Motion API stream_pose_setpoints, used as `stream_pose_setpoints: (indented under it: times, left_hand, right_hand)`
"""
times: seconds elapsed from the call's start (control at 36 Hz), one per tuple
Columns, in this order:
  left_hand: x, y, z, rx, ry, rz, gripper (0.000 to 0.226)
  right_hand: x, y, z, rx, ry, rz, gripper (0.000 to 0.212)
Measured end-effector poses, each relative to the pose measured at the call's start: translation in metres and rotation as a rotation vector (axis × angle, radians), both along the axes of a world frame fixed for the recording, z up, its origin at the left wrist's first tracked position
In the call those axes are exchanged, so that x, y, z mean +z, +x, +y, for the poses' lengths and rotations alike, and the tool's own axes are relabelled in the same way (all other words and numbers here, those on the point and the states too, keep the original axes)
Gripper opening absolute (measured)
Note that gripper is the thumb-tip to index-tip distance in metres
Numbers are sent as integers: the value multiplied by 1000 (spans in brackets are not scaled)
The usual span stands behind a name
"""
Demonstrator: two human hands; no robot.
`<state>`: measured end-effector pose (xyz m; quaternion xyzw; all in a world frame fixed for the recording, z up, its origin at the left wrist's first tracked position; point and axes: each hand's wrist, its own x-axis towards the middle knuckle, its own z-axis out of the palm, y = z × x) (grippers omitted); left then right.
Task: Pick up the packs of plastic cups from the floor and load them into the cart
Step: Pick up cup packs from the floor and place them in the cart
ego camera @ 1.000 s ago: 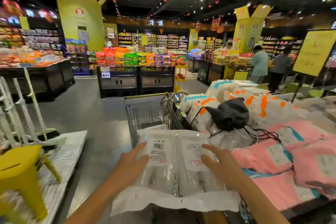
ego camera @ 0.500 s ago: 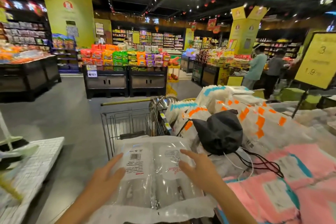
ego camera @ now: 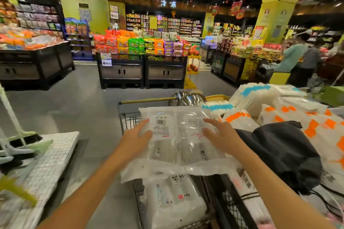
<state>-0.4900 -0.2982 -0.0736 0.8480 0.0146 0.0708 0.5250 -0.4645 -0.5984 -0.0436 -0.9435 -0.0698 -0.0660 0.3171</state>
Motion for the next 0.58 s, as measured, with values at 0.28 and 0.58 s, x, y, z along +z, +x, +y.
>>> stream_pose_setpoints:
  times: [0.28,0.58]
  left_hand:
    - [-34,122,33,28,-11,58,52]
    - [-138,257,42,130,25,217,53]
  right_hand:
    - [-43,141,31,18,-27,25,52]
    - [-170,328,62,109,-36,151,53]
